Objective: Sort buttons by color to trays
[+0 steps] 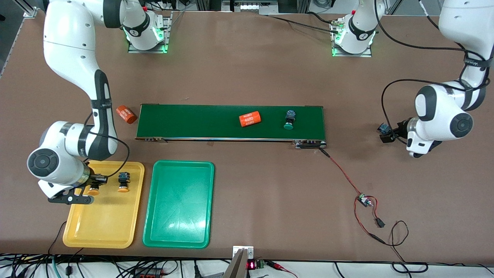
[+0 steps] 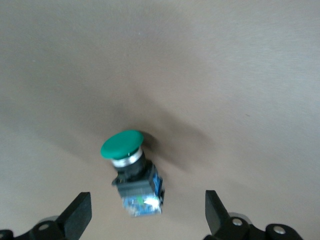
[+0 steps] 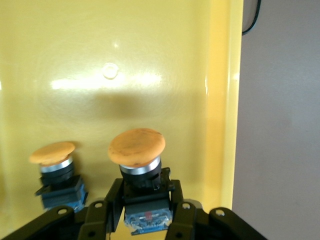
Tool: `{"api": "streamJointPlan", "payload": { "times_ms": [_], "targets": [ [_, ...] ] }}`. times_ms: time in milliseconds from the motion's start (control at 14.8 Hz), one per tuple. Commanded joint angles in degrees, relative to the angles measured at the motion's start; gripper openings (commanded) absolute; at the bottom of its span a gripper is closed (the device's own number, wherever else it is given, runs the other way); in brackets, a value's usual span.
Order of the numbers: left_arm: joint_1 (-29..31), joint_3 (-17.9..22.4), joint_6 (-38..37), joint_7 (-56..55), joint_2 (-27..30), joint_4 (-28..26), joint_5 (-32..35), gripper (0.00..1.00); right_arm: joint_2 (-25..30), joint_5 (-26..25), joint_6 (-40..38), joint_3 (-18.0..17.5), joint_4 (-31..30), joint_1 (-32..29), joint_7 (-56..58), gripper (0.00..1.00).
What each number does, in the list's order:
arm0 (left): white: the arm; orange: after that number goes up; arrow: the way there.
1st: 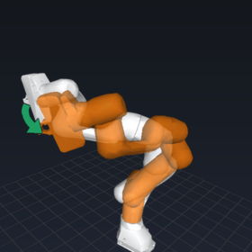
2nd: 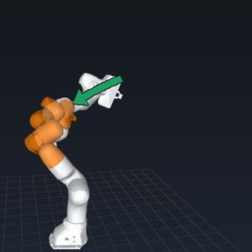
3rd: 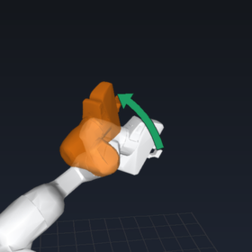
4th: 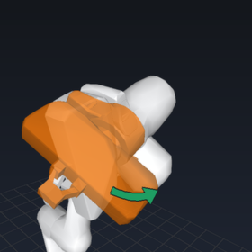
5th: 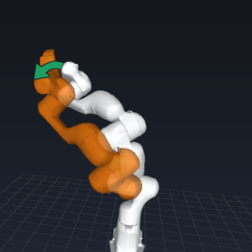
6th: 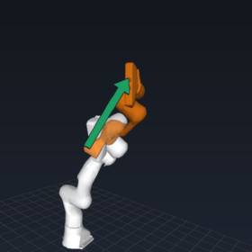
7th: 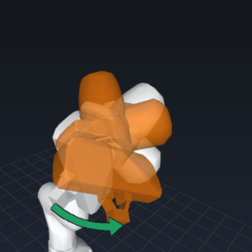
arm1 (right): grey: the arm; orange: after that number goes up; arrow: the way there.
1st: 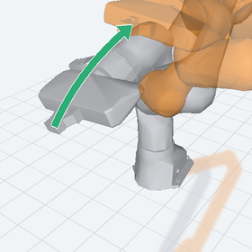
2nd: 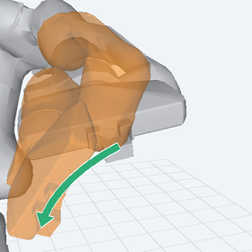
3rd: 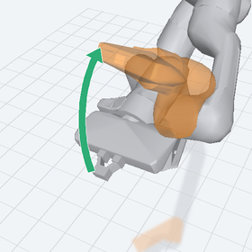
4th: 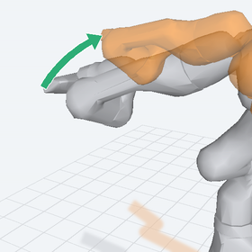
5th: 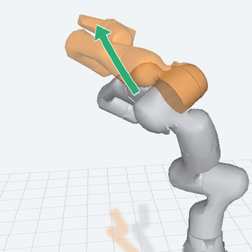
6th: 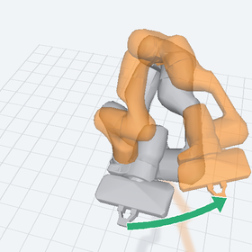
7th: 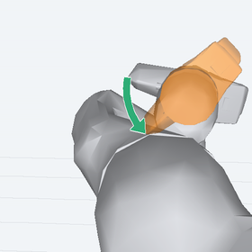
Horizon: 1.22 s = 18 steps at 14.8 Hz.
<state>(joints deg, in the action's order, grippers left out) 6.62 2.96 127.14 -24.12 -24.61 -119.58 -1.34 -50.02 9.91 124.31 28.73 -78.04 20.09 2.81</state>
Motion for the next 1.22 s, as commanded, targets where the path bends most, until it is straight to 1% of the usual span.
{"api": "streamJointPlan", "payload": {
  "times_ms": [0,135,339,474,542,677,745,813,948,1084,1152],
  "targets": [
    [-0.91,0.82,6.43,0.12,0.27,-4.69,-0.16,1.00,-0.95,0.10,-0.47,-0.70,1.75,-1.90,0.53,0.00],
    [-0.91,0.91,7.42,0.39,0.00,-5.49,-0.25,1.00,-1.30,0.11,-0.47,-1.05,1.49,-2.87,0.80,0.00],
    [-0.91,0.91,7.16,0.48,0.18,-5.31,-0.16,0.56,-2.09,0.80,0.14,-1.14,1.49,-2.96,0.80,0.00],
    [-0.91,0.82,6.45,0.13,0.53,-5.05,-0.16,0.24,-2.97,3.26,0.23,-1.14,1.49,-2.96,0.89,0.00],
    [-1.00,0.74,5.49,-0.49,0.79,-4.88,-0.25,0.16,-3.32,3.70,0.23,-1.14,1.58,-2.96,0.89,0.00],
    [-1.09,0.21,2.25,-0.58,2.63,-3.65,-0.25,0.16,-3.41,5.02,0.32,-1.22,1.58,-2.96,0.80,0.01],
    [-1.43,-0.14,0.32,-0.67,3.42,-2.51,-0.25,0.16,-3.67,5.37,0.32,-1.22,1.58,-2.70,0.45,0.30],
    [-1.44,-1.45,-2.23,-0.75,4.04,-1.37,-0.59,0.16,-4.11,5.64,0.75,-1.22,1.58,-2.69,0.01,0.99],
    [-1.53,-5.92,-8.46,-1.10,4.83,2.40,-0.77,0.16,-3.42,6.61,1.72,-1.22,1.75,-2.52,0.97,1.00],
    [-1.61,-12.42,-13.92,-1.11,5.10,5.92,-0.86,0.16,-1.14,6.61,0.59,-1.14,1.93,-1.21,0.71,1.00],
    [-1.79,-15.41,-14.98,-1.28,5.10,6.46,-0.95,0.15,0.52,6.52,-1.42,-1.05,2.01,0.02,0.62,1.00]
  ]
}}
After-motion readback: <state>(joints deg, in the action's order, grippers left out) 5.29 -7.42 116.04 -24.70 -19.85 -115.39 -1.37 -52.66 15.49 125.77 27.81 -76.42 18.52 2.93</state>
